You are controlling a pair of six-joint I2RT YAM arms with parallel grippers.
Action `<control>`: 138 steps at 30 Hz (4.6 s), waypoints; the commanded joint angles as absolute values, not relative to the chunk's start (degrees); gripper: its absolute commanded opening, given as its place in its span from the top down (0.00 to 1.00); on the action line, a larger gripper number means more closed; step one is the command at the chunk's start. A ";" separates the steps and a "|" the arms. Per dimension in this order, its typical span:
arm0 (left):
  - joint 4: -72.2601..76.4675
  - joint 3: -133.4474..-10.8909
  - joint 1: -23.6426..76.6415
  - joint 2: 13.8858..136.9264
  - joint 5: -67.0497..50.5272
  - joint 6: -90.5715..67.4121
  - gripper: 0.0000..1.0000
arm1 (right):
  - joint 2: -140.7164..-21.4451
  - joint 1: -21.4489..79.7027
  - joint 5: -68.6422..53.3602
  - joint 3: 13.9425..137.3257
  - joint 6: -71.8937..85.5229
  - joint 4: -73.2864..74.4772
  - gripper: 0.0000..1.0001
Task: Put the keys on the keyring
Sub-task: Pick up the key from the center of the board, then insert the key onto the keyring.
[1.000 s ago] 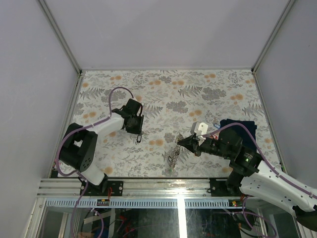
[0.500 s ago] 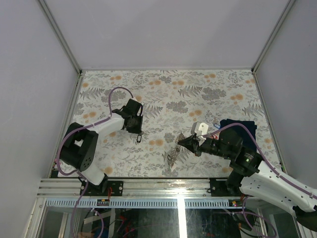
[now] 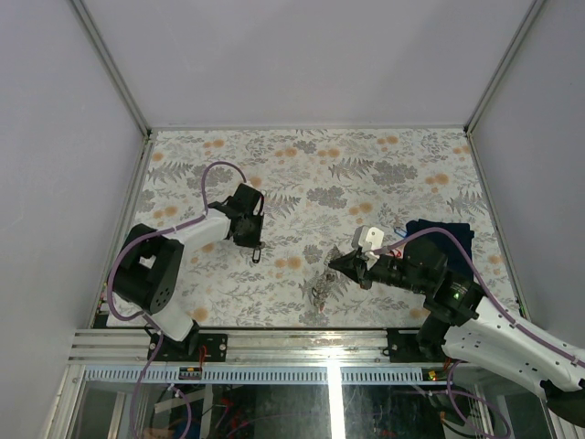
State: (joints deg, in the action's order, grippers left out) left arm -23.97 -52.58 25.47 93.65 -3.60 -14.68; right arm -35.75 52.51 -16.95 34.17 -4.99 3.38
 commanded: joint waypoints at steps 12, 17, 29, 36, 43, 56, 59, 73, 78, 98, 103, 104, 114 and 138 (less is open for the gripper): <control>-15.24 -48.66 25.86 77.13 -4.55 -11.36 1.00 | -42.38 52.85 -17.69 40.53 -0.01 5.15 1.00; -12.40 -48.36 25.82 70.63 -7.51 -8.69 1.00 | -48.02 52.87 -18.19 47.09 0.47 10.97 1.00; -13.61 -52.73 25.79 61.07 -31.66 6.13 1.00 | -53.46 52.82 -24.34 50.53 -0.34 3.82 1.00; -15.31 -56.03 30.21 58.49 -36.57 10.69 1.00 | -53.51 52.82 -26.31 50.67 -1.19 -0.44 1.00; -16.70 -62.10 35.02 56.79 -31.61 13.26 1.00 | -49.22 52.79 -29.62 47.12 -1.04 -6.30 1.00; -11.04 -60.94 36.21 53.11 -25.61 4.69 1.00 | -48.54 34.91 -56.45 40.71 18.67 -36.64 1.00; -12.44 -62.66 36.21 53.83 -26.18 3.70 1.00 | -44.14 34.89 -52.73 37.82 16.37 -42.05 1.00; -1.85 -55.97 36.21 49.90 -31.20 12.83 1.00 | -35.98 34.96 -49.97 34.04 -8.55 -42.99 1.00; -1.03 -56.56 36.20 50.92 -35.13 19.13 1.00 | -35.57 34.99 -52.20 31.00 -16.20 -48.11 1.00; 7.64 -50.71 44.18 48.96 -40.19 46.43 1.00 | -33.92 38.79 -53.23 34.29 -45.53 -28.62 1.00; 7.35 -50.92 48.42 49.38 -39.91 50.58 1.00 | -33.74 39.16 -52.55 34.82 -44.48 -27.06 1.00; 6.80 -50.89 49.12 49.47 -39.90 51.81 1.00 | -33.62 39.19 -52.52 34.68 -44.09 -27.11 1.00; 4.44 -50.61 51.76 49.75 -37.35 57.91 1.00 | -34.88 39.20 -48.61 39.00 -14.88 -29.98 1.00; 12.20 -45.41 47.62 47.24 -37.85 52.42 1.00 | -47.31 39.20 -46.27 49.04 19.72 -22.16 1.00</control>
